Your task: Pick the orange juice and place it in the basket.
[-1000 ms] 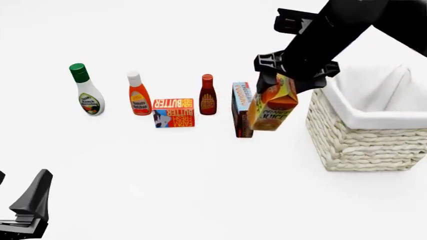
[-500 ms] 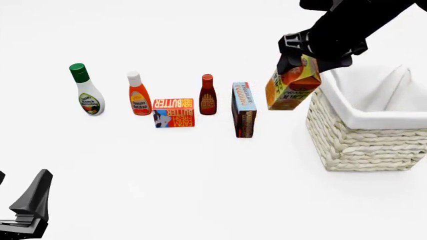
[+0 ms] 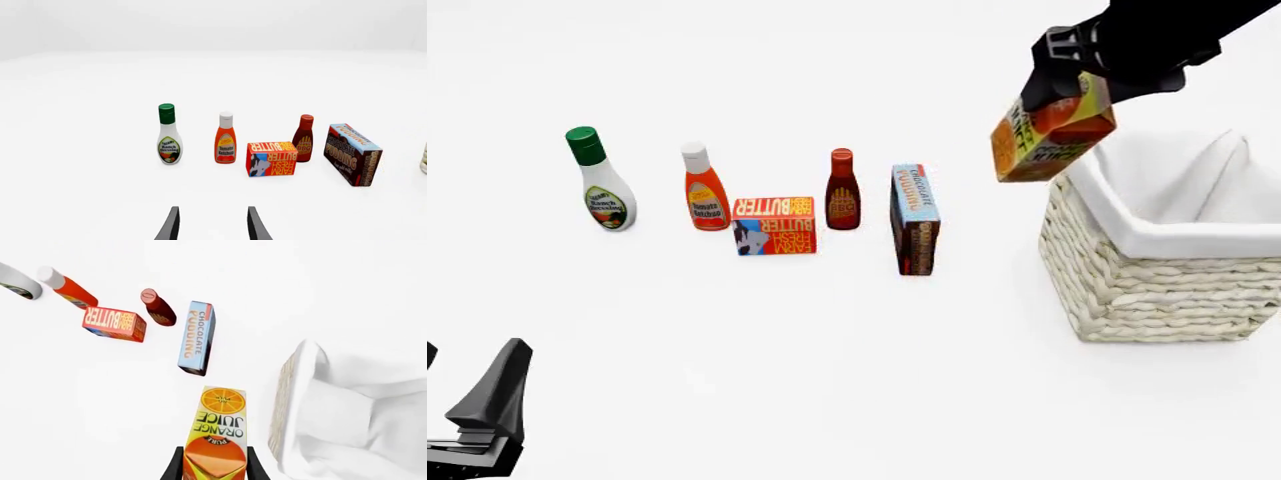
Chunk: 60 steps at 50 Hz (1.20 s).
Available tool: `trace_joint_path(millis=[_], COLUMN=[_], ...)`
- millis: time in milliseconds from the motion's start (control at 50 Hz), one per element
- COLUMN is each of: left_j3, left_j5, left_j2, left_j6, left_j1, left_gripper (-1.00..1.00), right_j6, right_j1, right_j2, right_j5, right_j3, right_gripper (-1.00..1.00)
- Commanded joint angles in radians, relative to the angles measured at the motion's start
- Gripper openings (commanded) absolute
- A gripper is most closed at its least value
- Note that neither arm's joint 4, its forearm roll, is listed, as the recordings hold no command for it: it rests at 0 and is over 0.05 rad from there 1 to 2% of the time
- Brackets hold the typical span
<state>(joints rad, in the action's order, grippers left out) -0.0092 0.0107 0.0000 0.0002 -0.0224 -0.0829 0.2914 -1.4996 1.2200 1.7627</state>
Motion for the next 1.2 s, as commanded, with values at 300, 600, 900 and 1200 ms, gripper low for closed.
trace_joint_path(millis=[300, 600, 900, 1200], left_j3=[0.002, 0.002, 0.003, 0.003], left_j5=[-0.004, -0.004, -0.003, -0.004], left_j2=[0.000, 0.000, 0.000, 0.001], left_j6=[0.000, 0.000, -0.002, 0.000], left_j1=[0.006, 0.006, 0.006, 0.000], left_gripper=[1.00, 1.00, 1.00, 1.00], right_j6=[0.083, 0.125, 0.167, 0.172], right_j1=[-0.065, -0.081, -0.163, -0.207], right_j2=[0.036, 0.041, 0.080, 0.107], right_j5=[0.000, 0.000, 0.000, 0.000], right_j3=[0.058, 0.107, 0.101, 0.087], right_gripper=[-1.00, -1.00, -1.00, -1.00])
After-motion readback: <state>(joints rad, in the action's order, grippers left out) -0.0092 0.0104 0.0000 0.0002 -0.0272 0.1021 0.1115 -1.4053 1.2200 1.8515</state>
